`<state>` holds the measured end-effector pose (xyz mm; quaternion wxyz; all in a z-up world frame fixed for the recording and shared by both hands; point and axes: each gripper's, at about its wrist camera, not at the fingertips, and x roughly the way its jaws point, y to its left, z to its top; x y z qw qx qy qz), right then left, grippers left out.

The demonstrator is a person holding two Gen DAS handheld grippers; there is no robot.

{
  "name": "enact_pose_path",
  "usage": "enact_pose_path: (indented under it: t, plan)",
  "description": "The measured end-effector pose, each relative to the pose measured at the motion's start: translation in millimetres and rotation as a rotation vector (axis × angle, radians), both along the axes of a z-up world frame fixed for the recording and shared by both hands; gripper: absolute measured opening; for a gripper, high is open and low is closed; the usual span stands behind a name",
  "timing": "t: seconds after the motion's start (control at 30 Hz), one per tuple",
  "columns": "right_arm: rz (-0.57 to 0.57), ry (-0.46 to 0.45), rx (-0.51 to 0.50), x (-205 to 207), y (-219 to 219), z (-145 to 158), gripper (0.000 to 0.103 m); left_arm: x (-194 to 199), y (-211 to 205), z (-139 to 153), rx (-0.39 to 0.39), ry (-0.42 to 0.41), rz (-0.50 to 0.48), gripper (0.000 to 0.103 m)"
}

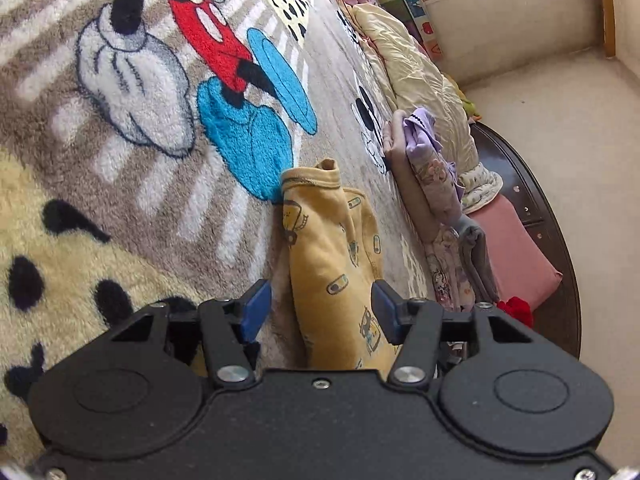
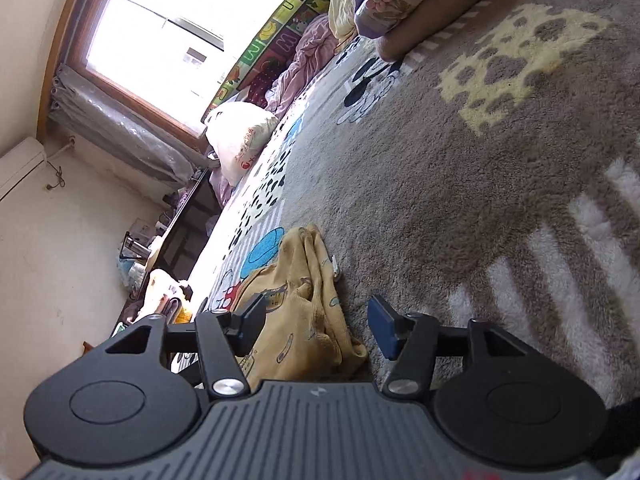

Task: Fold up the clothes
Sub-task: 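Grasp the folded yellow shirt bundle with the left gripper, then lift the shirt with the left gripper and carry it to the clothes stack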

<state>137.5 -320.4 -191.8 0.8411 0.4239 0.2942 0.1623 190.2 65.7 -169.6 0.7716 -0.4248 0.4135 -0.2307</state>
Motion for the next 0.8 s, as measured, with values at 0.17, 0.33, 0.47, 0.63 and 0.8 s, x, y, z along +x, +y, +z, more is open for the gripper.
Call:
enact_pose_path:
  t: [0.17, 0.33, 0.47, 0.63, 0.8]
  plan:
    - [0.059, -0.001, -0.108, 2.8, 28.4, -5.9, 0.067, 15.9, -13.7, -1.2, 0.005, -0.014, 0.018, 0.055]
    - [0.033, -0.003, -0.051, 8.9, 25.1, -18.8, 0.037, 16.1, -39.0, 2.3, 0.132, -0.085, -0.025, 0.024]
    - [0.044, -0.038, -0.039, 5.6, 22.2, -18.6, 0.03, 14.1, -41.3, 16.6, 0.068, -0.151, -0.021, 0.017]
    - [0.038, -0.134, 0.03, -5.2, 9.5, -4.6, 0.028, 10.7, -58.0, 55.0, -0.015, -0.282, -0.056, 0.017]
    - [-0.029, -0.247, 0.11, -14.7, -23.4, 20.5, 0.028, 26.2, -100.6, 89.6, -0.052, -0.338, -0.126, 0.017]
